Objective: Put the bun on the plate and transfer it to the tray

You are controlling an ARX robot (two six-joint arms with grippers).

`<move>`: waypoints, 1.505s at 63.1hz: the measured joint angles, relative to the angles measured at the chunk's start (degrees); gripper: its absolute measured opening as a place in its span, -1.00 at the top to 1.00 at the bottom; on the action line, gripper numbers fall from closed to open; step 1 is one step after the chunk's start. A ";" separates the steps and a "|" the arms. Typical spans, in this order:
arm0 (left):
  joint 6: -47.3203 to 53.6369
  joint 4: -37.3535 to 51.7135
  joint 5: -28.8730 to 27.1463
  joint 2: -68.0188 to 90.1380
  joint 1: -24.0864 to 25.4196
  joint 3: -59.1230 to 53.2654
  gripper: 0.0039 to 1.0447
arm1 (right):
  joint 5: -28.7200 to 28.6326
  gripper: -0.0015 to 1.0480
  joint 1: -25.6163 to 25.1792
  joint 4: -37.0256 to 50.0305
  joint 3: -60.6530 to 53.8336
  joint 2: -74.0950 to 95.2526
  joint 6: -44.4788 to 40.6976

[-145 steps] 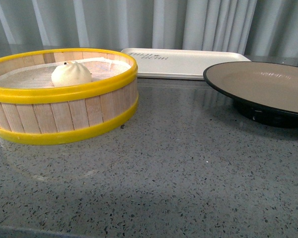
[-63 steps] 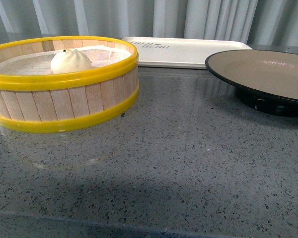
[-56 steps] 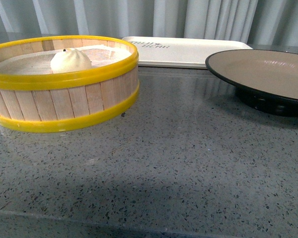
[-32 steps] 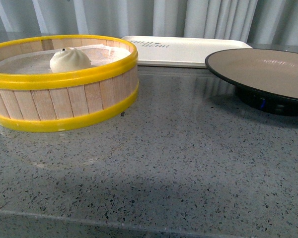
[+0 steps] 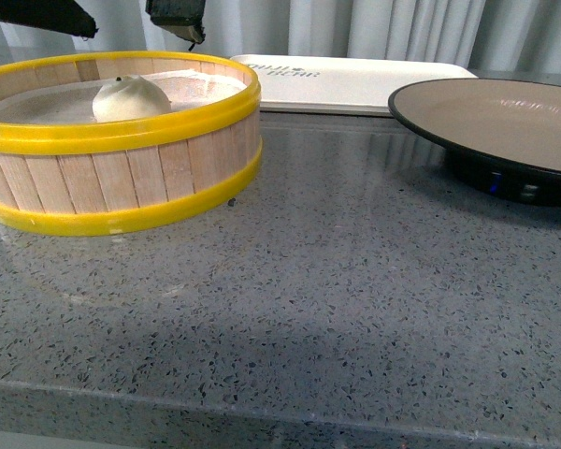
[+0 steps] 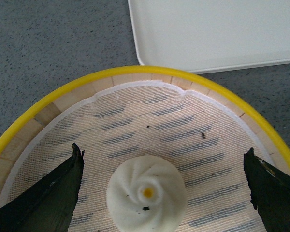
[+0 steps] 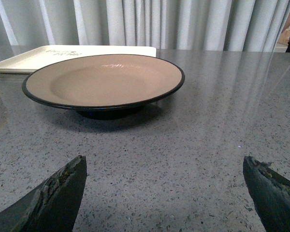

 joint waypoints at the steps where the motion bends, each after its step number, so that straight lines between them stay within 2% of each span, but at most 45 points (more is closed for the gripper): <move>1: 0.11 -0.15 0.00 0.02 0.15 0.00 -0.88 | 0.02 -0.84 0.00 0.00 0.00 0.00 0.00; 44: 4.98 -2.67 0.42 0.92 0.52 -2.01 -0.87 | 0.00 -0.84 0.00 0.00 0.00 0.00 -0.02; 77: 5.57 -2.29 0.13 1.60 0.39 -1.99 0.53 | 0.02 -0.84 0.00 0.00 0.00 0.00 -0.02; 84: 5.88 -2.34 0.61 1.60 0.39 -1.64 0.92 | 0.00 -0.84 -0.02 0.00 0.00 0.00 -0.02; 95: 6.47 -3.50 0.96 1.16 -0.02 0.90 0.93 | 0.02 -0.84 -0.02 0.00 0.00 0.00 0.00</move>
